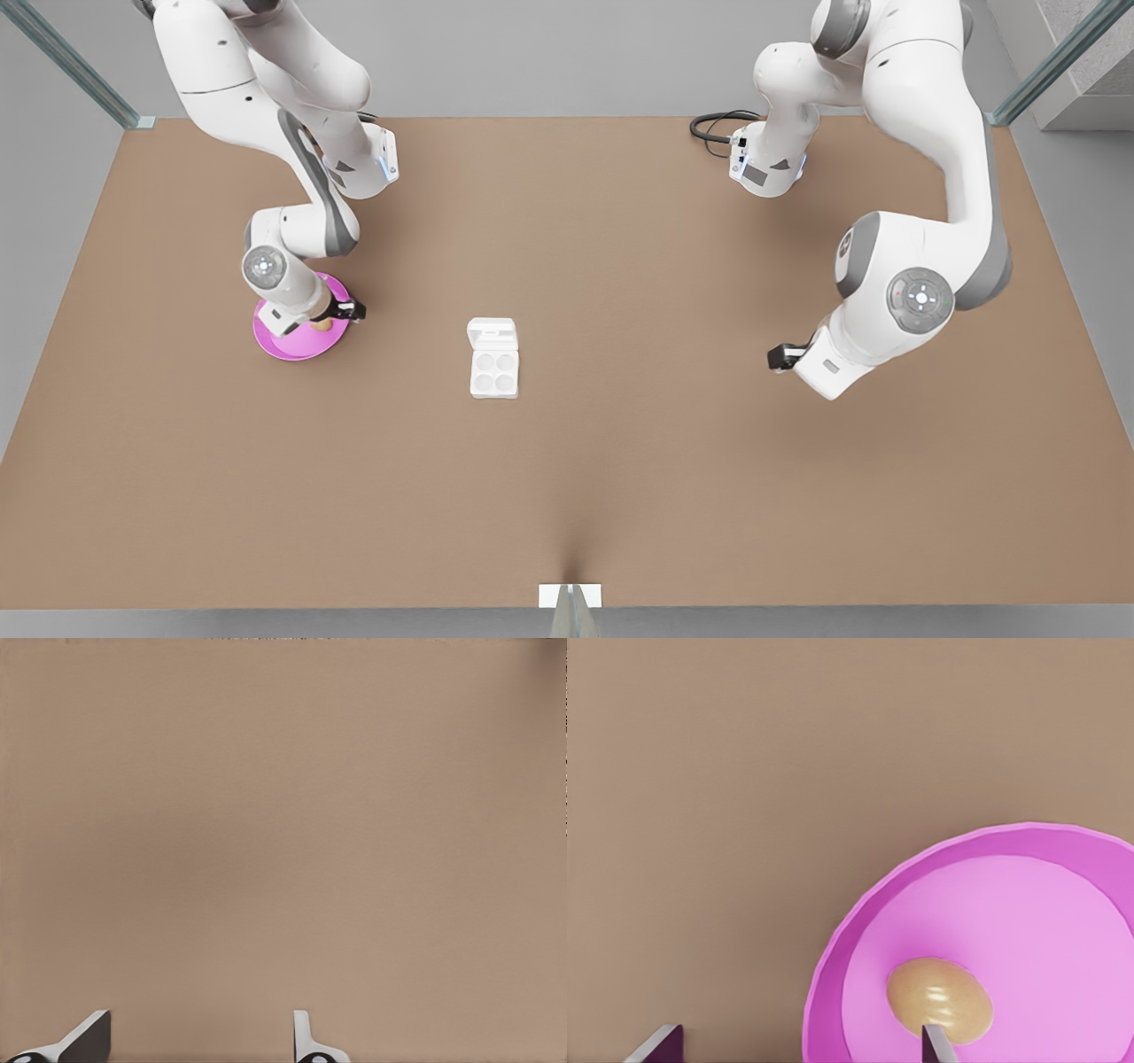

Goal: Pack egg into the box and close the box lid

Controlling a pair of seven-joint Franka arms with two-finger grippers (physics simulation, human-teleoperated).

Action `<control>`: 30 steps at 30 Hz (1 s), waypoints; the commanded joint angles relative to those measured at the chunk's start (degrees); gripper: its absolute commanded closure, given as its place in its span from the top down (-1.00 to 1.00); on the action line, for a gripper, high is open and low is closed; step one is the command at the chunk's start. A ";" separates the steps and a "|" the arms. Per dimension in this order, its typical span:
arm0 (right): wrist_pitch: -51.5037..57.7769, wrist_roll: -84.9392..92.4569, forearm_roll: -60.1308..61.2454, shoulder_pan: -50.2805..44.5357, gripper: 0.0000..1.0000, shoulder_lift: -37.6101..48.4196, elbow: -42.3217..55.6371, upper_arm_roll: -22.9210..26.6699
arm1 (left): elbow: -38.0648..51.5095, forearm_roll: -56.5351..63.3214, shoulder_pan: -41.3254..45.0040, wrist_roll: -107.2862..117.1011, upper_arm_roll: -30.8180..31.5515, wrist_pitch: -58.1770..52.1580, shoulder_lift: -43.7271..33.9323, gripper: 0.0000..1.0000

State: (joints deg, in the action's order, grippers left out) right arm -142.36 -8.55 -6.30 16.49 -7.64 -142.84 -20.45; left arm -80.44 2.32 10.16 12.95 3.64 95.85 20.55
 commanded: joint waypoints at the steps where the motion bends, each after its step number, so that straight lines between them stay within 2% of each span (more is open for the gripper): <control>1: -2.66 1.43 0.06 0.21 1.00 -0.36 0.02 -0.03 | 0.03 0.14 1.44 0.76 0.14 -0.84 -0.34 1.00; 15: -3.01 5.64 -3.90 7.85 1.00 -0.89 -2.36 -0.29 | 0.03 0.32 1.71 2.70 0.14 0.13 0.63 1.00; 30: -5.56 6.26 -4.60 8.21 1.00 -3.08 -2.53 -0.29 | 0.11 0.32 1.62 2.70 0.14 0.30 0.98 1.00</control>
State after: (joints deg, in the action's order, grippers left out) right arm -147.07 -4.65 -10.87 24.72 -10.68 -145.46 -20.73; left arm -80.36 2.59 11.74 15.08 3.77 96.14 21.61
